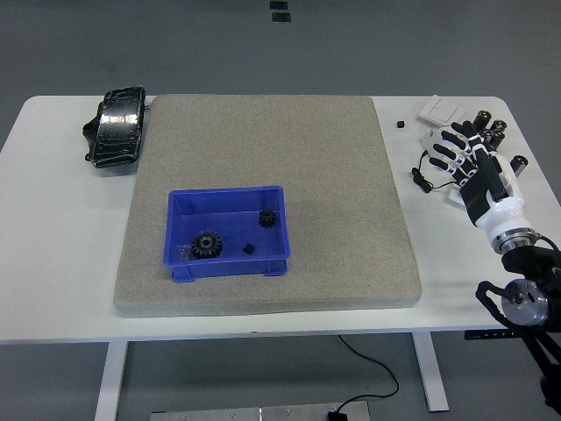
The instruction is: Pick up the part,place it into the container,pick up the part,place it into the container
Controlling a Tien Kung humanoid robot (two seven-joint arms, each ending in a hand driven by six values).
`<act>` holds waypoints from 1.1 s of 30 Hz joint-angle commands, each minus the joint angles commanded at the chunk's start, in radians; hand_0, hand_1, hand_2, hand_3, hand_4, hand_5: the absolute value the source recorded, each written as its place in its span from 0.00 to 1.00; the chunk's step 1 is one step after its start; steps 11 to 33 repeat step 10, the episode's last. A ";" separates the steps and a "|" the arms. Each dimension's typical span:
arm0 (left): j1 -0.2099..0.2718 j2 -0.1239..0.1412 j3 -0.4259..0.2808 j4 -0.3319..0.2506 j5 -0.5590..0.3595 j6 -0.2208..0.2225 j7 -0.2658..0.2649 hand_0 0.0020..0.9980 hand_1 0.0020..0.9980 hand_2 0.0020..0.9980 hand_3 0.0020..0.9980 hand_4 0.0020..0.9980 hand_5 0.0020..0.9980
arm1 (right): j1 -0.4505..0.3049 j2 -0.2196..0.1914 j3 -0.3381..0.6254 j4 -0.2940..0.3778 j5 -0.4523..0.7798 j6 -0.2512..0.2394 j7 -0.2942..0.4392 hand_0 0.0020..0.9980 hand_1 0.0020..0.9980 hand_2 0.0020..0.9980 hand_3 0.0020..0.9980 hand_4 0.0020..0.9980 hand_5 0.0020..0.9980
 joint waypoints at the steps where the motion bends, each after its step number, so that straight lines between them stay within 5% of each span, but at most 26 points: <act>1: -0.001 0.000 -0.001 0.000 0.002 0.000 0.001 0.68 0.67 0.60 0.57 0.50 0.47 | 0.000 0.001 0.003 0.004 -0.009 -0.003 -0.002 0.64 0.68 0.73 0.71 0.84 0.52; 10: -0.010 0.004 -0.003 0.002 0.007 -0.002 -0.001 0.68 0.67 0.60 0.57 0.50 0.47 | -0.013 -0.002 0.054 0.034 -0.103 -0.034 -0.024 0.64 0.68 0.73 0.70 0.84 0.52; 33: -0.010 0.004 -0.003 0.002 0.007 -0.002 -0.001 0.68 0.67 0.60 0.57 0.50 0.47 | -0.013 -0.002 0.054 0.034 -0.103 -0.034 -0.024 0.64 0.68 0.73 0.70 0.84 0.52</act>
